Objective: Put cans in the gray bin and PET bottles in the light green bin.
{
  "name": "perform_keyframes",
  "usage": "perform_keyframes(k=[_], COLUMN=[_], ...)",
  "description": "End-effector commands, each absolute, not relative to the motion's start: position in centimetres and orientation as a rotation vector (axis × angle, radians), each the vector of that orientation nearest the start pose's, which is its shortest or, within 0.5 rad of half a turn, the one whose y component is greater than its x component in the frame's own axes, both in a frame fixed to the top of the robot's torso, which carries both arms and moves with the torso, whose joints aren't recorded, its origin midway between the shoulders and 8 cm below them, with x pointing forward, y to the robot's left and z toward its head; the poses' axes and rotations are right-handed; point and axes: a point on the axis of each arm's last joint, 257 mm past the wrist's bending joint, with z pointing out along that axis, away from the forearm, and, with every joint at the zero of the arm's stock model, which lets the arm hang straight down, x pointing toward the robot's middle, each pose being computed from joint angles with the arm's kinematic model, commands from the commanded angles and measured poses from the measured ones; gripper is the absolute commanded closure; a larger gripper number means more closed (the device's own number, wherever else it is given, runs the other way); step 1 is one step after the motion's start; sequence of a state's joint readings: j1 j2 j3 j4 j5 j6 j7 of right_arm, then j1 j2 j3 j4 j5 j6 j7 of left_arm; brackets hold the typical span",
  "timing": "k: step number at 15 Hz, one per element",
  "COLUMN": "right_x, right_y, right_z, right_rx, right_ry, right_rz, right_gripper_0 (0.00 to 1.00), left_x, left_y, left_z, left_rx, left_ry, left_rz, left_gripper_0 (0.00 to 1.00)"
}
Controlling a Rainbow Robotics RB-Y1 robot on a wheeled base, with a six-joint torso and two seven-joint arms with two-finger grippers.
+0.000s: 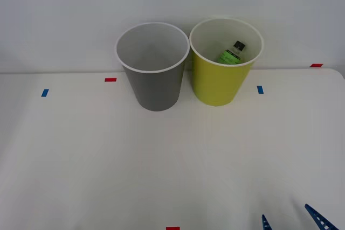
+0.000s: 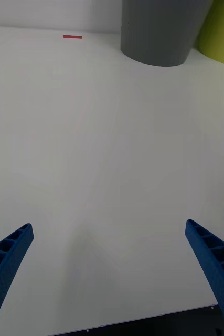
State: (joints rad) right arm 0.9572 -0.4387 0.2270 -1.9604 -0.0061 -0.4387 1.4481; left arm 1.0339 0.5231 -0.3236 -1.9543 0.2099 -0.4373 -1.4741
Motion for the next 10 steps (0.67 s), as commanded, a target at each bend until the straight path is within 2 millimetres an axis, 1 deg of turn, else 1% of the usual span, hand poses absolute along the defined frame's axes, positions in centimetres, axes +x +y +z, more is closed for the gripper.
perform_keyframes(k=[1,10], right_x=[23.25,23.25], right_y=[-25.55,-25.55], right_z=[-30.81,-30.81], right_rx=[-0.217,-0.217], right_ry=[1.749,1.749], right_rz=[0.058,0.058], right_gripper_0=[0.00,0.00], left_x=[18.71,18.71], left_y=[24.63,24.63], left_z=[-33.65,-33.65], left_rx=[0.059,0.059], left_ry=[1.883,1.883], left_rz=[-0.193,-0.193], left_gripper_0=[0.00,0.00])
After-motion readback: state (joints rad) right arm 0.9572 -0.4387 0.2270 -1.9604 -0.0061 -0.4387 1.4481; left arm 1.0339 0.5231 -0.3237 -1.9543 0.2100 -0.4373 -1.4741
